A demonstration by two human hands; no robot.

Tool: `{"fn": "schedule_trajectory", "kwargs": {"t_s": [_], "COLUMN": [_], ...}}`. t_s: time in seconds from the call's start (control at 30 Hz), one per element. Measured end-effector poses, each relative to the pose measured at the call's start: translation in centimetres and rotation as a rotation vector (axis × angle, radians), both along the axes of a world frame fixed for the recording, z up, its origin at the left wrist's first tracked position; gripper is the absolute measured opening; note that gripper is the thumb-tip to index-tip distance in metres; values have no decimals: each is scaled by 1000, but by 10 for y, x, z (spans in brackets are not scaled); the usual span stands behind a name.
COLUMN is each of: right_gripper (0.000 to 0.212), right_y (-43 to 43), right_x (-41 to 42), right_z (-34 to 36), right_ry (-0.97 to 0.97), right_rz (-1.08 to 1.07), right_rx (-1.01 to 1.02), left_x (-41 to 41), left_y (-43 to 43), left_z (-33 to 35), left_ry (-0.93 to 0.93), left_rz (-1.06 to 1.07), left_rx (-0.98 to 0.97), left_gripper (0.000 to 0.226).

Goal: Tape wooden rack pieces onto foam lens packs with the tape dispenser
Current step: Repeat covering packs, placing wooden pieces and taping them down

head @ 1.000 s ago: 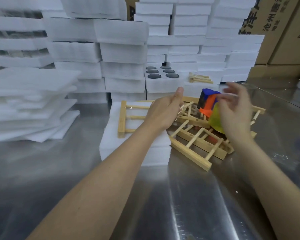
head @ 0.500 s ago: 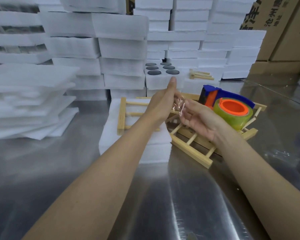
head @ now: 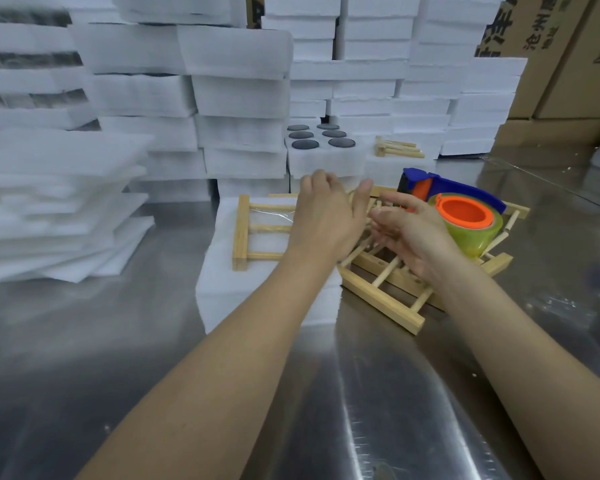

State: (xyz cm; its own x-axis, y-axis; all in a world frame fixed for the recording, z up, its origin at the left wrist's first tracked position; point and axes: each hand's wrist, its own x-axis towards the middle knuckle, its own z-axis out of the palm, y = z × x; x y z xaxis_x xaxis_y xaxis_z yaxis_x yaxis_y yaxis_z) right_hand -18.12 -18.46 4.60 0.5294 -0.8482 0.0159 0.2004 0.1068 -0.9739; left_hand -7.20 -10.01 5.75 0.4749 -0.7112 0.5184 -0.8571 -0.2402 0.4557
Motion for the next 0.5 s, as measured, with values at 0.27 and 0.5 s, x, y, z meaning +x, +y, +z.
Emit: {"fn": "schedule_trajectory", "kwargs": {"t_s": [0.27, 0.5], "right_gripper": [27, 20], "right_y": [7, 12], "right_x": [5, 9], "right_z": [-13, -16], "right_ry": [247, 423], "right_rz": [-78, -107], "right_rx": [-307, -510], "left_x": [-18, -24], "left_y": [43, 76], "left_z": [4, -28], "left_ry": [-398, -492], "left_rz": [-120, 53], "left_rx": [-72, 522], "left_gripper": [51, 70]}}
